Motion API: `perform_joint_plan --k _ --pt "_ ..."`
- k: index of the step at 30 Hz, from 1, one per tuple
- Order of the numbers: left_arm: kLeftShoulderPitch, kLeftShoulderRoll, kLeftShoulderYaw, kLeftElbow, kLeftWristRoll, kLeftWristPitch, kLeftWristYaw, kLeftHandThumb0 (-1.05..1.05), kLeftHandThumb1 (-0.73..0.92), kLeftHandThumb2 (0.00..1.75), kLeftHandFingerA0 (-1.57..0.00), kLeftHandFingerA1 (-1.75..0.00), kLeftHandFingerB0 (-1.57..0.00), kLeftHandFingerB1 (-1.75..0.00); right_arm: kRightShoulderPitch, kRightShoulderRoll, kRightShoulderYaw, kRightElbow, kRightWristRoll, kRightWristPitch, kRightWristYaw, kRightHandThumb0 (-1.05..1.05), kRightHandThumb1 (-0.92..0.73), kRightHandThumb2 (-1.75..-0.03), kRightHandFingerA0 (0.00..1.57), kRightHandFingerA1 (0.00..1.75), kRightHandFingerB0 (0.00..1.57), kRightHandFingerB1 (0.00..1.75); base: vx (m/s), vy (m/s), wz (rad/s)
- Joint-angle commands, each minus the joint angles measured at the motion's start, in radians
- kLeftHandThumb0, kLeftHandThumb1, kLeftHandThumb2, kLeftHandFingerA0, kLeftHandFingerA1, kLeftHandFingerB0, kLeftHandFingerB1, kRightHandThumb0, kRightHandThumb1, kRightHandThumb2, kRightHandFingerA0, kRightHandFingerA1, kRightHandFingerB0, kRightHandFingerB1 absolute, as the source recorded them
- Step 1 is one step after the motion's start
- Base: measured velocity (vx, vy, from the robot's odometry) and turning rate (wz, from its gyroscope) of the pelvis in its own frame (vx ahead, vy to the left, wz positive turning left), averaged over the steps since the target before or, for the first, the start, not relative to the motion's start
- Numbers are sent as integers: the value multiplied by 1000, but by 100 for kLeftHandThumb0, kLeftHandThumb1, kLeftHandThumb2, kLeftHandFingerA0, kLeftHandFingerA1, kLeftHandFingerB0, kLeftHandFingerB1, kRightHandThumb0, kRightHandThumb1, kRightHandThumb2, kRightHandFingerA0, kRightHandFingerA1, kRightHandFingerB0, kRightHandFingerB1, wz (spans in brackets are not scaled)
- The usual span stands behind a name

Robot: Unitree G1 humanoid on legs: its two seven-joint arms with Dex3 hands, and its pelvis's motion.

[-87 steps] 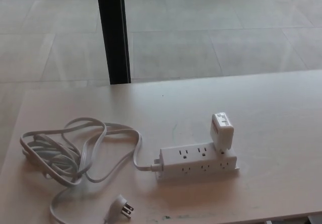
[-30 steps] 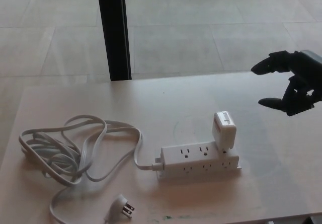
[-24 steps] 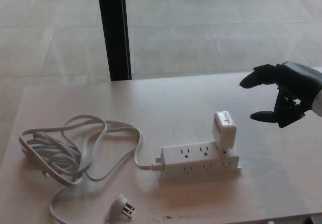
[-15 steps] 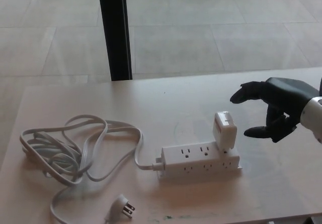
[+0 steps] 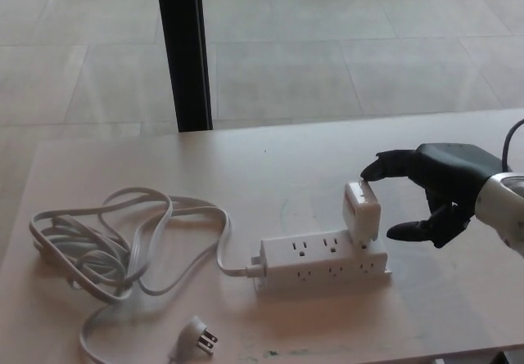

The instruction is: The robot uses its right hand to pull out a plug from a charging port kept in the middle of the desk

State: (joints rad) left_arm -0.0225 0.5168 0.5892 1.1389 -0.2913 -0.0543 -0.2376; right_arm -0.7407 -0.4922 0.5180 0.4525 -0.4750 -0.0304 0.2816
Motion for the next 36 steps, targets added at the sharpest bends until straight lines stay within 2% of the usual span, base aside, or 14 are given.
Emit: perform_joint_plan --k 1,3,6,7,17,18,19,20,22,23,24,25,34,36 --pt "2 24 -6 1 -9 11 -3 -94 75 65 -88 -65 -70 -58 -31 39 4 65 -55 -21 -4 -71 -59 -64 74 151 38 34 0 0 0" --pt "10 16 -10 -9 -10 12 -5 -95 76 65 -88 -65 -70 -58 -40 51 3 83 -61 -12 4 -80 -53 -91 78 129 29 45 0 0 0" --pt "10 13 -17 -14 -6 8 13 -97 77 65 -91 -65 -74 -56 -73 82 -2 109 -71 -3 -2 -83 -54 -89 92 140 35 46 0 0 0" --pt "10 13 -17 -14 -7 8 16 -98 77 64 -91 -64 -75 -56 -77 86 -3 111 -73 0 -1 -71 -57 -64 76 153 40 36 0 0 0" --pt "9 13 -25 -14 -9 7 26 -100 80 63 -91 -65 -75 -55 -124 126 -14 192 -84 -39 -14 -70 -58 -62 77 152 44 36 0 0 0" --pt "12 11 -29 -23 -6 7 26 -101 80 64 -91 -64 -75 -55 -118 129 -19 188 -85 -36 -19 -66 -45 -90 88 121 33 48 0 0 0" --pt "11 11 -30 -21 -6 8 28 -101 80 64 -91 -64 -75 -55 -116 131 -22 186 -85 -36 -18 -66 -45 -90 88 121 33 48 0 0 0" --pt "11 11 -31 -21 -5 9 31 -101 80 65 -91 -64 -75 -55 -113 132 -23 181 -89 -36 -19 -68 -58 -60 84 134 45 36 0 0 0" --pt "12 10 -24 -24 -16 13 23 -100 80 64 -91 -65 -75 -55 -114 133 -13 182 -106 -36 -19 -69 -59 -60 83 135 45 36 0 0 0" --pt "10 8 -27 -28 -13 11 26 -101 80 64 -91 -65 -76 -55 -115 129 -8 182 -113 -37 -16 -66 -45 -91 85 118 31 48 0 0 0" --pt "10 7 -29 -30 -12 10 27 -101 80 64 -91 -65 -76 -55 -115 128 -7 181 -117 -37 -15 -66 -45 -91 85 118 31 48 0 0 0" --pt "8 6 -24 -31 -16 19 34 -101 80 64 -91 -65 -77 -56 -112 125 3 184 -130 -35 -11 -72 -58 -62 80 150 44 36 0 0 0" --pt "7 9 -24 -24 -19 10 13 -103 81 65 -89 -66 -73 -57 -93 118 -8 160 -127 3 36 -77 -50 -89 91 135 32 45 0 0 0" --pt "11 6 -21 -34 -23 15 17 -105 80 65 -90 -66 -73 -56 -87 121 -3 159 -135 -2 27 -69 -58 -58 80 147 44 35 0 0 0"
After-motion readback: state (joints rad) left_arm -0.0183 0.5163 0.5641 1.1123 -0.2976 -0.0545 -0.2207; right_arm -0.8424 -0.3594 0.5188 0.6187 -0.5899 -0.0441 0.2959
